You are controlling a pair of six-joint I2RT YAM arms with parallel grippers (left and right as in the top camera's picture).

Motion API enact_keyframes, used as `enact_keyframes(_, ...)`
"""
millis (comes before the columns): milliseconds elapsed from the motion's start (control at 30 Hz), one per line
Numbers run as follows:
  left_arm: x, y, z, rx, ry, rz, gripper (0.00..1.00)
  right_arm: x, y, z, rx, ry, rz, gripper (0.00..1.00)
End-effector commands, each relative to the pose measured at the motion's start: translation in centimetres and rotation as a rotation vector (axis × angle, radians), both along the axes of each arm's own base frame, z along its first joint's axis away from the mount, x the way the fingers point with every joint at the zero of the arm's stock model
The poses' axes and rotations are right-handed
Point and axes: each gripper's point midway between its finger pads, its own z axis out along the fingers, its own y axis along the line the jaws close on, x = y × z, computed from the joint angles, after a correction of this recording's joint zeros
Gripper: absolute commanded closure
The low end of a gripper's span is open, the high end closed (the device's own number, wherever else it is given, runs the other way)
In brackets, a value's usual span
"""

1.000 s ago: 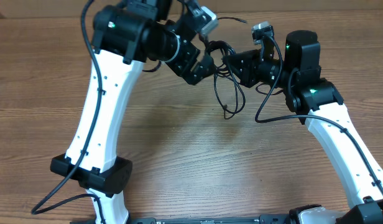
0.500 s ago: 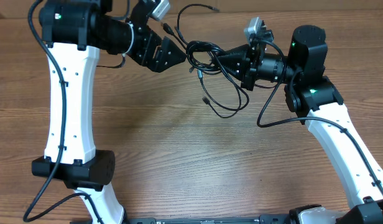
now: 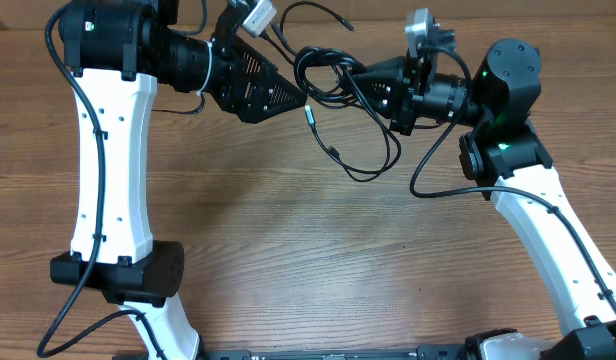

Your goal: Untangle cables

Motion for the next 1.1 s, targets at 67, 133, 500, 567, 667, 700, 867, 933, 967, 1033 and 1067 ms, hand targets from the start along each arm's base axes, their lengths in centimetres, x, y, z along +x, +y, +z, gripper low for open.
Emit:
enact_keyframes(67, -1.2, -0.5, 2.8, -0.066, -0.094, -0.043, 0.00, -0.3, 0.0, 0.8, 0.046, 0.122, 0.016, 0.96)
enact_keyframes(133, -1.0, -0.7, 3.1, -0.075, -0.114, -0.049, 0.03, -0.5, 0.1, 0.8, 0.048, 0.135, 0.025, 0.96)
enact_keyframes(500, -2.2, -3.5, 2.9, -0.058, -0.142, -0.124, 0.14, -1.6, 1.8, 0.8, 0.046, 0.135, 0.071, 0.96)
enact_keyframes(567, -2.1, -3.6, 2.8, -0.051, -0.148, -0.125, 0.21, -1.6, 1.8, 0.8, 0.045, 0.136, 0.071, 0.96)
enact_keyframes(667, -2.1, -3.6, 2.8, -0.051, -0.151, -0.125, 0.50, -1.6, 1.8, 0.8, 0.045, 0.136, 0.071, 0.96)
enact_keyframes(700, -2.0, -3.6, 2.9, -0.052, -0.154, -0.125, 0.62, -1.6, 1.8, 0.8, 0.045, 0.136, 0.071, 0.96)
enact_keyframes(867, -2.0, -3.6, 2.8, -0.050, -0.154, -0.124, 0.96, -1.6, 1.8, 0.8, 0.045, 0.136, 0.071, 0.96)
enact_keyframes(933, -1.8, -3.4, 2.5, -0.028, -0.157, -0.113, 0.96, -1.6, 1.8, 0.8, 0.045, 0.136, 0.071, 0.96)
enact_keyframes(967, -1.6, -3.3, 2.3, -0.012, -0.159, -0.105, 0.96, -1.6, 1.8, 0.8, 0.045, 0.137, 0.071, 0.94)
enact_keyframes(1033, -1.2, -2.8, 1.6, 0.039, -0.163, -0.080, 0.96, -1.6, 1.8, 0.6, 0.043, 0.143, 0.071, 0.74)
enact_keyframes(1067, -1.0, -2.5, 1.2, 0.065, -0.164, -0.067, 0.96, -1.6, 1.8, 0.4, 0.038, 0.150, 0.069, 0.64)
